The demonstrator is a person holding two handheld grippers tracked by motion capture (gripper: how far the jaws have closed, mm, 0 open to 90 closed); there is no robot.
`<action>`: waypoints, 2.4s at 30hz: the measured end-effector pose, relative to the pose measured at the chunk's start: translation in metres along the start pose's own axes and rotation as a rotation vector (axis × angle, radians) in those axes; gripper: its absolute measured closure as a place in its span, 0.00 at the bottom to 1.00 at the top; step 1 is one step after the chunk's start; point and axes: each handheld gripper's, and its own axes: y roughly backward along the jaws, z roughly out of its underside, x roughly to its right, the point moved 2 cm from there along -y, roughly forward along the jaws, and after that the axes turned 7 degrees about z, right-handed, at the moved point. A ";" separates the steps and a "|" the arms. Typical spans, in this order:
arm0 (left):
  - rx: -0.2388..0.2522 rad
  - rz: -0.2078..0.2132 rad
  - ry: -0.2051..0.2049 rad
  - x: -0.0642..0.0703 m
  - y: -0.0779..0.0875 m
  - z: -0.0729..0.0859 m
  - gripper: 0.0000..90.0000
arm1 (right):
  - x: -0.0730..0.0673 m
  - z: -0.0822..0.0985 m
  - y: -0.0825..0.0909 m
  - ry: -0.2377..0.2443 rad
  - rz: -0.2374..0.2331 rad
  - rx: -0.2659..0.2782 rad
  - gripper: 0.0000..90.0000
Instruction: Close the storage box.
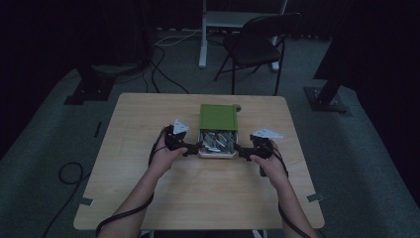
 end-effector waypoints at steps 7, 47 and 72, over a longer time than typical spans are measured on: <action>0.007 -0.011 0.008 -0.003 -0.004 -0.002 0.04 | 0.001 -0.004 -0.004 0.000 0.020 -0.002 0.15; 0.040 -0.043 0.015 -0.001 -0.011 -0.014 0.05 | 0.003 -0.019 -0.011 -0.058 0.087 0.046 0.16; 0.037 -0.071 -0.010 0.010 0.011 0.002 0.05 | -0.003 -0.005 0.008 -0.024 0.096 0.075 0.15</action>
